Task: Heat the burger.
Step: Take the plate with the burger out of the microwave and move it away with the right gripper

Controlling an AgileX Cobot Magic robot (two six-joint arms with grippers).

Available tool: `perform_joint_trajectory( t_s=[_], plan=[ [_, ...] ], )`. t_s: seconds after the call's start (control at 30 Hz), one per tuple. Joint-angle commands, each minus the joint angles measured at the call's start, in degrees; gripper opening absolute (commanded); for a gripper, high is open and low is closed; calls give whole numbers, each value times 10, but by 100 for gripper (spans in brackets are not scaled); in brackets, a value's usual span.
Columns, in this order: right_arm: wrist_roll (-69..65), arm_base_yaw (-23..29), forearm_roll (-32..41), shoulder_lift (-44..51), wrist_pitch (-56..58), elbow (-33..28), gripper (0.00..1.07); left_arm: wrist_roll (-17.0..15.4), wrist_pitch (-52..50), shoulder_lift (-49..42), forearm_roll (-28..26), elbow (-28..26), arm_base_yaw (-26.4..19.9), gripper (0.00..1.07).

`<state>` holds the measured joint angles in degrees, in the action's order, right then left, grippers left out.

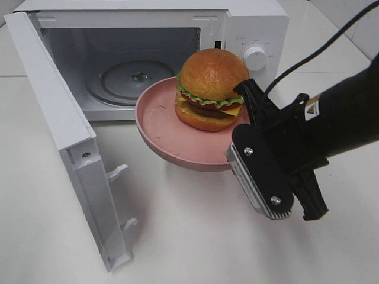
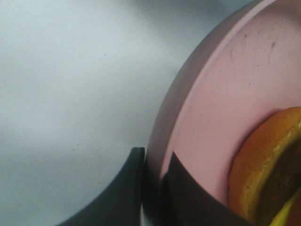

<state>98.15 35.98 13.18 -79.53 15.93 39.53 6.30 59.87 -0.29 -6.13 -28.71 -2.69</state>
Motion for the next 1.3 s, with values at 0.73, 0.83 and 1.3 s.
perform_joint_trajectory(
  t_s=[0.73, 0.83, 1.3],
  plan=[
    [-189, 0, -148, 282, 109, -138, 0, -2, -5, -11, -1, 1, -3, 101],
    [-227, 0, -163, 315, 135, -150, 0, -2, -5, -11, -1, 1, -3, 101],
    [-497, 0, -357, 368, 230, -156, 0, -2, -5, -11, -1, 1, -3, 101]
  ],
)
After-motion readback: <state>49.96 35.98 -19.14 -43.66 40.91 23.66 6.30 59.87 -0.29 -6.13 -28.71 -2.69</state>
